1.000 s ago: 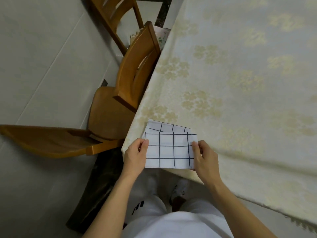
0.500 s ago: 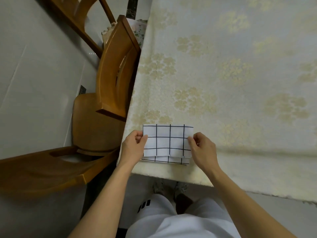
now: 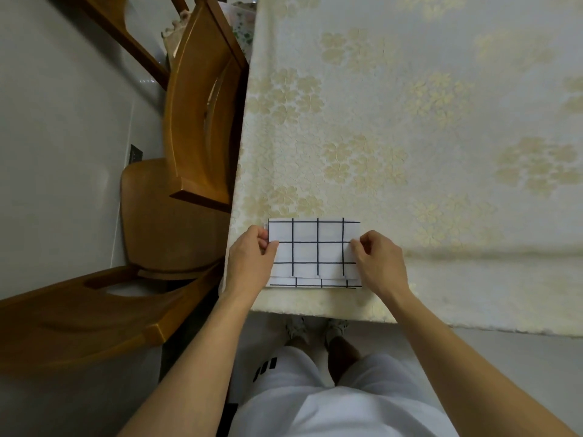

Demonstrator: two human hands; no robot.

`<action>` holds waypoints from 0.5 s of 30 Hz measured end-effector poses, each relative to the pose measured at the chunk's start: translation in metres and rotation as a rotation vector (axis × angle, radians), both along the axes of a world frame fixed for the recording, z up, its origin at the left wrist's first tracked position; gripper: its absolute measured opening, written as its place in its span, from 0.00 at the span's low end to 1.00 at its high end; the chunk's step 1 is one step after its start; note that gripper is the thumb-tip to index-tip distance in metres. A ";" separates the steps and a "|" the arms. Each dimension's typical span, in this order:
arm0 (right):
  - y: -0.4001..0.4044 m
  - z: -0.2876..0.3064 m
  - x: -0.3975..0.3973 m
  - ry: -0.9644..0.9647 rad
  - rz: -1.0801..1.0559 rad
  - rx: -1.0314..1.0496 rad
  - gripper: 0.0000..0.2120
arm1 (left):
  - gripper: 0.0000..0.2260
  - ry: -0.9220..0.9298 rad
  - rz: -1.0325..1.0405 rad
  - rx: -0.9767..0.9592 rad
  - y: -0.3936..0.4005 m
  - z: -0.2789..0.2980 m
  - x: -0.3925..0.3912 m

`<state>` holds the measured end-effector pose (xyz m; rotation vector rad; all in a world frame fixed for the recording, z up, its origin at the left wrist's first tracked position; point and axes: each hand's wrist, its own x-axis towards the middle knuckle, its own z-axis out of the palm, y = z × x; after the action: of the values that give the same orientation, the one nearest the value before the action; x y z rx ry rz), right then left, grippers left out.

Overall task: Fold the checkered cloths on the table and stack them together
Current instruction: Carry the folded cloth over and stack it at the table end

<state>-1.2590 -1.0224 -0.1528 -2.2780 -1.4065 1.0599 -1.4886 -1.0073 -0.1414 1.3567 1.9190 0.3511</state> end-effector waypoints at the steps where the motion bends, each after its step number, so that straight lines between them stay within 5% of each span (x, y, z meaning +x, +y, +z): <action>1: -0.001 0.000 0.000 -0.006 0.003 0.004 0.10 | 0.07 -0.007 -0.003 0.007 -0.001 0.000 -0.001; 8: -0.015 0.019 0.010 -0.056 0.026 0.094 0.05 | 0.08 0.045 -0.051 0.104 -0.015 0.019 -0.008; 15: -0.048 0.035 0.022 -0.183 0.233 0.267 0.07 | 0.09 0.272 -0.461 0.314 -0.058 0.029 -0.006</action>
<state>-1.2366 -1.0706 -0.1178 -2.0976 -1.8023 0.6837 -1.4947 -1.0653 -0.1125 2.0918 1.7347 0.2531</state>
